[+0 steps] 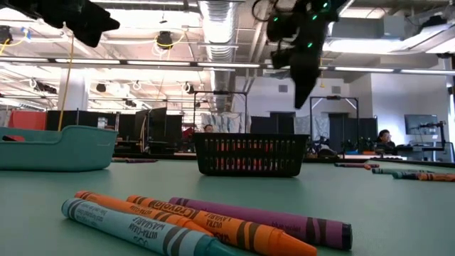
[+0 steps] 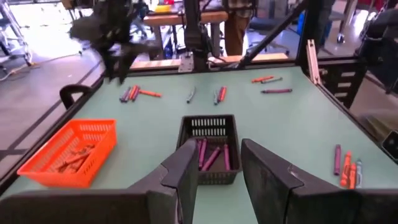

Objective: Sort crayons
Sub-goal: Put the blue crayon into the light blue bin

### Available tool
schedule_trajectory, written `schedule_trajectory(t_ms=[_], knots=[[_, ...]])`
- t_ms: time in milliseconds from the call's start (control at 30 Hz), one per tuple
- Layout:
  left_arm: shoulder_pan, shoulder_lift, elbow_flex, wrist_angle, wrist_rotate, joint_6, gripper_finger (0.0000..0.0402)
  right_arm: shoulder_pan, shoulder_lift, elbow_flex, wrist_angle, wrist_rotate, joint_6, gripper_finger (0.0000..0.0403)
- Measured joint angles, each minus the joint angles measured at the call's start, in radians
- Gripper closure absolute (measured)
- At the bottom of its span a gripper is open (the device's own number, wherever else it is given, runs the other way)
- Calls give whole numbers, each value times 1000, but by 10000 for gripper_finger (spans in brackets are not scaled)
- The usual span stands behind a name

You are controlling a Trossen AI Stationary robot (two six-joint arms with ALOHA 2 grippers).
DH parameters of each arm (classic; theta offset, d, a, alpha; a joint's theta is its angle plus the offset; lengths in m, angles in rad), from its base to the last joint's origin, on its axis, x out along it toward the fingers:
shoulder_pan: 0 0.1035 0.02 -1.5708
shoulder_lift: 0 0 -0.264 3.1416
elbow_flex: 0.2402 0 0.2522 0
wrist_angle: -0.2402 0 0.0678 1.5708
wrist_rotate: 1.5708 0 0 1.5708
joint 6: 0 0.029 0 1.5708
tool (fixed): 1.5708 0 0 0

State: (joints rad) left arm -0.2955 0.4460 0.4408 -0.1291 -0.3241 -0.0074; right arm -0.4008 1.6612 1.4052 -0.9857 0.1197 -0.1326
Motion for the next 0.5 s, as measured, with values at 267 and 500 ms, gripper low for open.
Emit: schedule_trajectory(t_ms=[267, 500], knots=[[0, -112, 0, -69, -6, -12, 290, 66, -186, -89, -96, -101, 153, 291], [0, -173, -43, -14, -11, -1, 290, 193, -377, -286, -25, -99, 297, 291]])
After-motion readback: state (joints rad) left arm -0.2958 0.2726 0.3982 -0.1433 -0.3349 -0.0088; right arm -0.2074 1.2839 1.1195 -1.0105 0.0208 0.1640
